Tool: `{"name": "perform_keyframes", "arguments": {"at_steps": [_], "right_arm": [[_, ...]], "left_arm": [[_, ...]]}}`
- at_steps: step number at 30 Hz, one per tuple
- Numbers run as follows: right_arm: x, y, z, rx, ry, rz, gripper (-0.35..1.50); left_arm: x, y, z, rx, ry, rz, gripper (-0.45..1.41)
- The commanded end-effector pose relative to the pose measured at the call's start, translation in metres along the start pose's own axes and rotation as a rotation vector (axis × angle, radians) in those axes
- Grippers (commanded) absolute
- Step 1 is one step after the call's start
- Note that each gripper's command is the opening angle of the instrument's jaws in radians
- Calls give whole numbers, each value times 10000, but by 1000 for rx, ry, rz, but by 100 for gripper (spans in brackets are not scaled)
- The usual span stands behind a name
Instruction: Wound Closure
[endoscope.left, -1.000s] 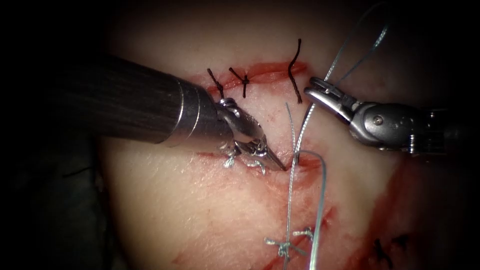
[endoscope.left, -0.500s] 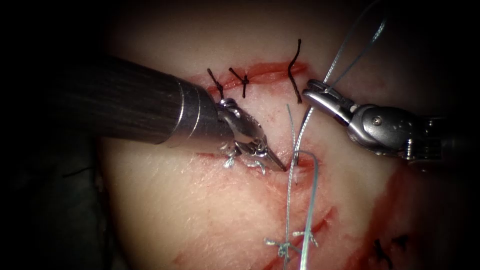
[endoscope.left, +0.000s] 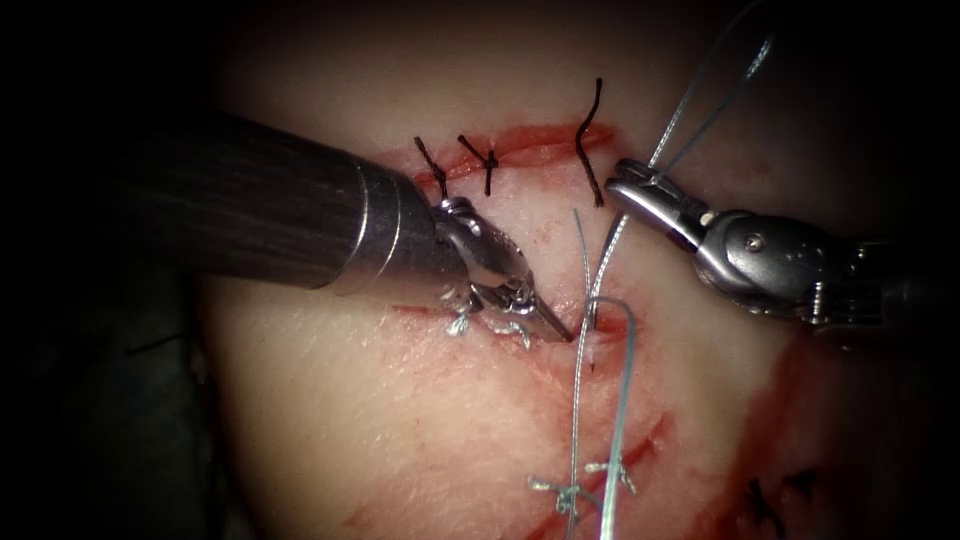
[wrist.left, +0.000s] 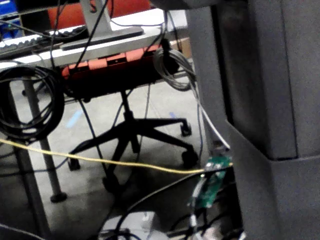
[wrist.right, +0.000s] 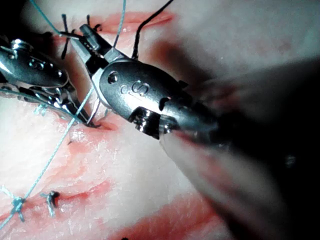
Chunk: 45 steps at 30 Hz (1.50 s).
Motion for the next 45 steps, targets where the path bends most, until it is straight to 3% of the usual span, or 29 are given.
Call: {"name": "perform_keyframes", "arguments": {"at_steps": [1,14,15,17,18,19,21,22,23,24,29,35,40,44,45], "right_arm": [[-3,-6,8,-9,0,38,-35],[-24,-11,-2,-81,-140,427,-35],[-27,-12,-3,-83,-154,434,-35],[-32,-13,-6,-87,-180,449,-35],[-34,-14,-7,-87,-186,459,-35],[-35,-15,-8,-84,-191,481,-35],[-35,-17,-9,-86,-194,498,-35],[-34,-18,-10,-90,-199,521,-35],[-34,-20,-10,-94,-205,526,-35],[-34,-21,-10,-98,-210,537,-35],[-38,-19,-15,-107,-228,560,-35],[-37,-13,-18,-126,-248,628,-35],[-34,-15,-17,-135,-250,677,-35],[-34,-16,-18,-134,-248,689,-35],[-34,-16,-18,-133,-245,690,-35]], "left_arm": [[1,-4,6,0,0,0,-45],[2,-4,4,1,3,7,-45],[2,-3,4,2,5,6,-37],[3,-2,1,4,13,11,9],[5,-1,-1,4,15,22,22],[7,0,-3,8,25,21,31],[10,2,-8,11,35,47,27],[12,4,-11,11,38,93,49],[16,6,-17,19,52,148,57],[20,8,-22,33,73,186,42],[44,25,-55,152,159,496,56],[40,54,-77,220,164,788,46],[16,64,-66,218,125,959,32],[4,71,-51,156,93,981,4],[0,74,-46,138,84,985,-11]]}}
